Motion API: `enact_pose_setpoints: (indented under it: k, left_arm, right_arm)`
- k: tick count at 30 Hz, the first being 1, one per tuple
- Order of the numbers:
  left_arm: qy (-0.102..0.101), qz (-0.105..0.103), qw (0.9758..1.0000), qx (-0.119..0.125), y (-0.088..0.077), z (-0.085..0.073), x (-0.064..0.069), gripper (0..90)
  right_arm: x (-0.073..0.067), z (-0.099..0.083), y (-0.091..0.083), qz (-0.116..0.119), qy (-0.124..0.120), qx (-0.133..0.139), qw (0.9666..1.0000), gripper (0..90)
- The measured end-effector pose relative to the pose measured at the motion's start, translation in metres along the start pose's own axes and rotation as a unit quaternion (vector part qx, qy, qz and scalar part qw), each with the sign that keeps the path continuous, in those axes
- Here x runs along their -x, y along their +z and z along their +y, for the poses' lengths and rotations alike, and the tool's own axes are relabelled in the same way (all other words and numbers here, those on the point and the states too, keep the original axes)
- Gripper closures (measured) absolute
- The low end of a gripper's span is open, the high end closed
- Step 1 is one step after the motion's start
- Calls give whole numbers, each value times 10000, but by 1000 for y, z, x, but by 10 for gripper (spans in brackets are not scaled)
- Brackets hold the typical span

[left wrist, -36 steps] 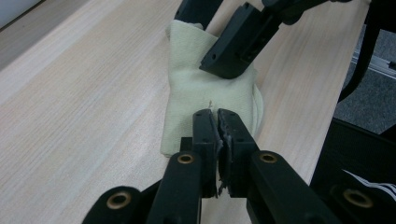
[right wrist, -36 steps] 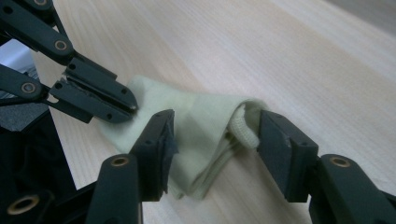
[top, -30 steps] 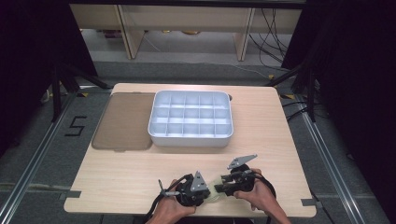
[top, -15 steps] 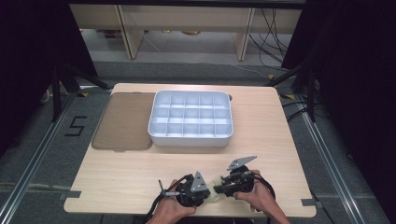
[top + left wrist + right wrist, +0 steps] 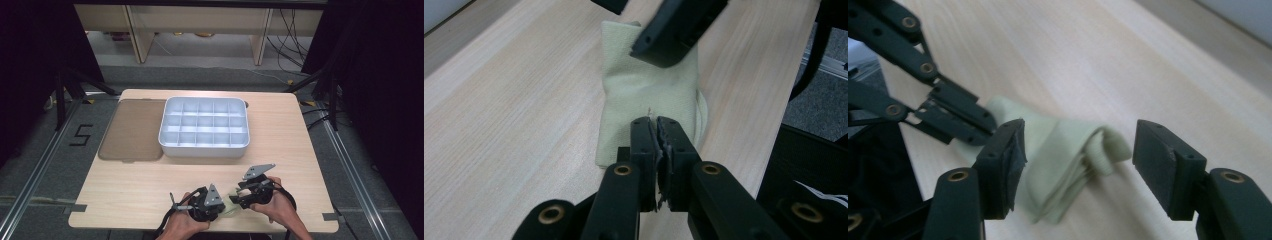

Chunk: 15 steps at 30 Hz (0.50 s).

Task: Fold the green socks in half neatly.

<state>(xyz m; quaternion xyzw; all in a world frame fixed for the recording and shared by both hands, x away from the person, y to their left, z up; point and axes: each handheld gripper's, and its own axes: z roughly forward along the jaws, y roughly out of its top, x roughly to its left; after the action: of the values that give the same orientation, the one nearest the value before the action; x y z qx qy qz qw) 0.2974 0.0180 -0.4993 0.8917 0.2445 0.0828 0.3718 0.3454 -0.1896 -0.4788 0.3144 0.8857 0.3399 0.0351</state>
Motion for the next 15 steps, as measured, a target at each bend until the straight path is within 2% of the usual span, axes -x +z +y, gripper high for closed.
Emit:
enact_pose_setpoints:
  k: [1, 2, 3, 5, 6, 8, 9, 12, 13, 14, 15]
  left_arm:
    - [116, 32, 9999, -16, 0, 1, -1, 850]
    - [118, 38, 9999, -27, 0, 1, -1, 849]
    - [6, -11, 10000, -10, 0, 0, 0, 850]
    - [7, -1, 10000, 3, 0, 0, 0, 850]
    - [124, 0, 9999, -13, 0, 0, -1, 849]
    - [77, 11, 10000, 11, 0, 0, -1, 850]
    - [114, 37, 9999, -15, 0, 0, -1, 849]
    - [108, 40, 9999, -6, 0, 0, -1, 849]
    - [105, 51, 9999, 6, 0, 0, -1, 849]
    - [105, 51, 9999, 6, 0, 0, -1, 849]
    - [105, 56, 9999, 8, 0, 0, -1, 849]
  right_arm:
    - [1, 1, 2, 0, 35, 71, 10000, 356]
    - [3, 1, 4, 40, -61, 57, 10000, 350]
    - [4, 3, 6, 84, -161, -49, 9998, 346]
    - [5, 3, 9, 145, -208, -92, 9996, 357]
    - [3, 3, 12, 200, -135, -85, 9997, 373]
    - [4, 2, 14, 251, -153, -111, 9995, 381]
    - [5, 1, 14, 285, -131, -257, 9992, 405]
    - [7, -1, 16, 408, -119, -278, 9987, 440]
    - [8, -2, 16, 522, -128, -279, 9982, 479]
    - [8, -2, 16, 522, -128, -279, 9982, 479]
    - [8, -3, 16, 510, -1, -317, 9982, 486]
